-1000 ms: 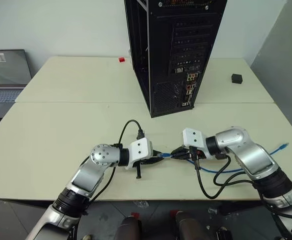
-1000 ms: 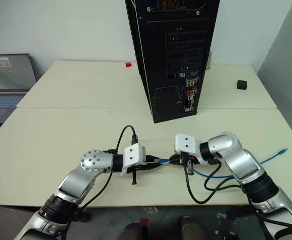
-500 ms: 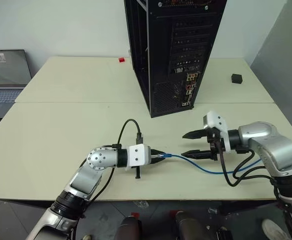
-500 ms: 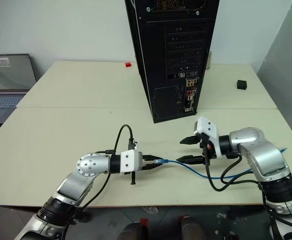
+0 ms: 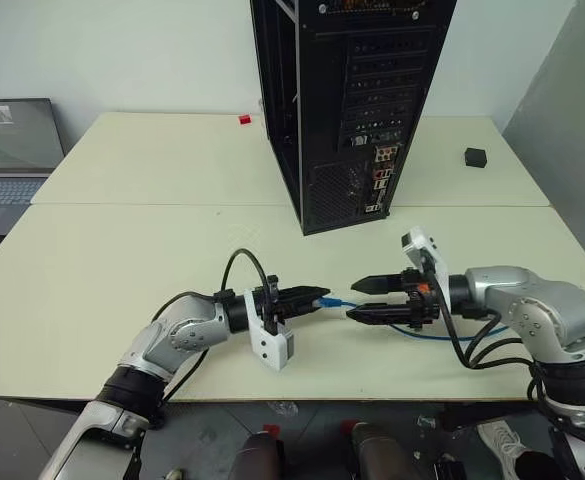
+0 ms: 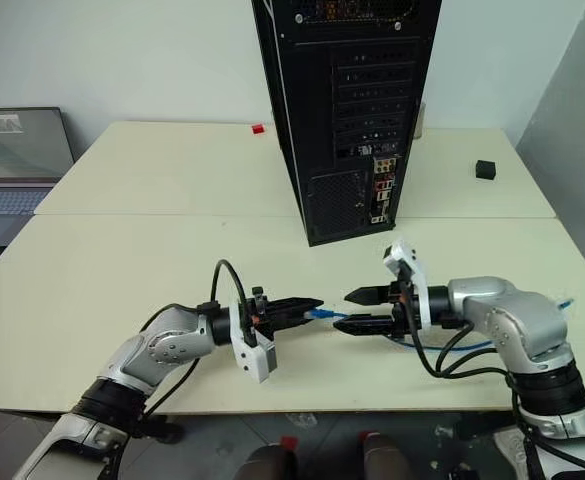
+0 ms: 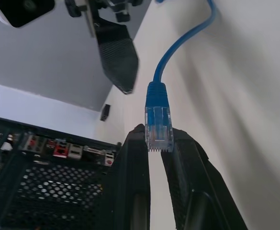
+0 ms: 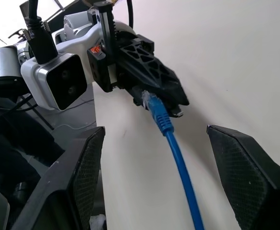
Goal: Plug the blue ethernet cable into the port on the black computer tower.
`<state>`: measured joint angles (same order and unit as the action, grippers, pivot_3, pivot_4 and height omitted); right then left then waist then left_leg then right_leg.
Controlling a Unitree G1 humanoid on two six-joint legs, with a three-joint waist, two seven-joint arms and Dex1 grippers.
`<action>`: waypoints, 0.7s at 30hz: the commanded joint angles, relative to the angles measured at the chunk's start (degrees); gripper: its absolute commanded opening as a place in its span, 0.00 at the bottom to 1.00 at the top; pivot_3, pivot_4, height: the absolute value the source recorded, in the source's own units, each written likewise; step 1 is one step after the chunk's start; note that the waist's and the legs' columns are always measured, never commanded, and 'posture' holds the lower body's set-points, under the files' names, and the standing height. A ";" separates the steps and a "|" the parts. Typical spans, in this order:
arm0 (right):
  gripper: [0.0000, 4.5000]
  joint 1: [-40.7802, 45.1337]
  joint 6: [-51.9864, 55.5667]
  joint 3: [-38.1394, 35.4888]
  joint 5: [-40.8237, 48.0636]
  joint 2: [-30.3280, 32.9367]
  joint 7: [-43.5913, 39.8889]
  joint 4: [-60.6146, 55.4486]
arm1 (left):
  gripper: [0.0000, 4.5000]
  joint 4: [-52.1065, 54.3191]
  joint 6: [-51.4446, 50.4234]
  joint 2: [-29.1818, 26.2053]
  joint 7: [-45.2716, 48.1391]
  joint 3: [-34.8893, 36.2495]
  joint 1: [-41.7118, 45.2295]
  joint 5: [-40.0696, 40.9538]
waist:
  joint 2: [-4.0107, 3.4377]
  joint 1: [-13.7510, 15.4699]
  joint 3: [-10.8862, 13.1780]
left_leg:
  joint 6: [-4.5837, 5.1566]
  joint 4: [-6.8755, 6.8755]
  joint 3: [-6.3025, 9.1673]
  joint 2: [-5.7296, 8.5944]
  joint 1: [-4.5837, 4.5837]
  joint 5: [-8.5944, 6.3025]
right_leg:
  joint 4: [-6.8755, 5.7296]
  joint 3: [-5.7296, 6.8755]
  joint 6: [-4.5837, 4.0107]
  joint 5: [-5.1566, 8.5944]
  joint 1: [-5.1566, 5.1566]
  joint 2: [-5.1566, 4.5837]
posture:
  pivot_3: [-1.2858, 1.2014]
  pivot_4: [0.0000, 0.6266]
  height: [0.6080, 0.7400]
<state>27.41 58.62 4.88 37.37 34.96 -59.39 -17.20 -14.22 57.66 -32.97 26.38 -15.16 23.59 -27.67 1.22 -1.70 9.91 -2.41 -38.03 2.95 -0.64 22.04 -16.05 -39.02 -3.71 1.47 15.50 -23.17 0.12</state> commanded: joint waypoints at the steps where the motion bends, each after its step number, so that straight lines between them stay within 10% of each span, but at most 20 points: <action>1: 0.80 0.63 -2.87 1.49 -0.33 -1.20 0.84 -0.79 | 0.05 0.04 2.18 -0.36 -5.05 1.92 1.24 -2.92 | 0.00 0.00 0.00 | 0.00 0.00 0.00 0.00 0.00 0.00 | 0.00 0.01 0.00 0.00 0.00 0.00 | 0.52 0.24 1.00; 11: 0.80 2.29 -5.59 3.56 -0.58 -3.37 1.79 1.46 | 0.05 0.16 1.78 -1.42 -8.79 1.09 1.24 -4.75 | 0.00 -0.01 0.00 | 0.00 0.00 0.03 0.02 0.01 0.00 | -0.01 0.07 0.00 0.00 0.00 0.02 | 0.52 0.24 1.00; 21: 0.38 2.79 -6.25 3.47 -0.74 -5.01 3.53 3.04 | 0.05 0.06 1.50 -1.64 -9.78 0.66 1.52 -5.26 | 0.00 -0.05 0.00 | 0.00 0.00 0.04 0.01 0.01 0.00 | -0.01 0.08 0.00 0.00 0.00 0.02 | 0.52 0.24 1.00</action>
<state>29.00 53.21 8.67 36.45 30.43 -56.17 -13.28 -15.35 59.02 -34.15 17.74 -14.75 24.29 -32.90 1.21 -1.75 9.91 -2.41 -38.03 2.99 -0.63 22.05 -16.05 -39.03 -3.63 1.47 15.49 -23.18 0.13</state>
